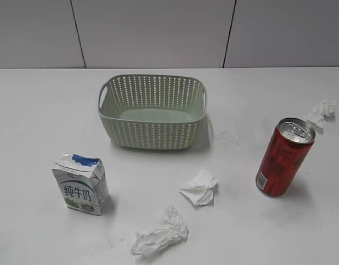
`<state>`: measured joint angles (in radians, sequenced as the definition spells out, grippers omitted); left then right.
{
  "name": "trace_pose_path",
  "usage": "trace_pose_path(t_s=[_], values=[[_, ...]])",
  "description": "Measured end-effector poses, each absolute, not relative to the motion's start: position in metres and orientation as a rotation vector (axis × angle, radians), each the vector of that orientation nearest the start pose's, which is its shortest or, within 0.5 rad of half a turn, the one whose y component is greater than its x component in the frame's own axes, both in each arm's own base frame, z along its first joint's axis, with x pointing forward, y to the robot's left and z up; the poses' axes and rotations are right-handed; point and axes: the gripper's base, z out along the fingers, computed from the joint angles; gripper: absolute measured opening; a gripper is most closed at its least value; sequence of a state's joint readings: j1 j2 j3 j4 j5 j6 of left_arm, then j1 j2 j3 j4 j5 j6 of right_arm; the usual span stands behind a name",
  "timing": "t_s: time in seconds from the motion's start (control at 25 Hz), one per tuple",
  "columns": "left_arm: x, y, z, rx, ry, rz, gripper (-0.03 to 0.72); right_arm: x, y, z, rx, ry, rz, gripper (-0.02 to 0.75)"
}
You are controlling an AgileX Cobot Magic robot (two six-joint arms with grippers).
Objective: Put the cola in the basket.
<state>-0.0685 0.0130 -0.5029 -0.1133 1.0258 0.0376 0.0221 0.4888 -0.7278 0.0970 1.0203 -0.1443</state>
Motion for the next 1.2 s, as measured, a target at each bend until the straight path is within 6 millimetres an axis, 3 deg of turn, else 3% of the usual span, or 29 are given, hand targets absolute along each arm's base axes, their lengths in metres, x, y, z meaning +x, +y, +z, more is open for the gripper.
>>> trace_pose_path(t_s=[0.28, 0.48, 0.76, 1.2], values=[[-0.003, -0.009, 0.281, 0.109, 2.015, -0.155, 0.228, 0.137, 0.019, 0.353, -0.169, 2.415, 0.186, 0.549], [-0.003, -0.009, 0.281, 0.109, 2.015, -0.155, 0.228, 0.183, 0.044, 0.346, -0.296, 2.531, 0.272, 0.551], [-0.003, -0.009, 0.281, 0.109, 2.015, -0.155, 0.228, 0.229, 0.091, 0.314, -0.459, 2.698, 0.271, 0.638], [-0.003, -0.009, 0.281, 0.109, 2.015, -0.155, 0.228, 0.279, 0.105, 0.244, -0.358, 2.873, 0.187, 0.667]])
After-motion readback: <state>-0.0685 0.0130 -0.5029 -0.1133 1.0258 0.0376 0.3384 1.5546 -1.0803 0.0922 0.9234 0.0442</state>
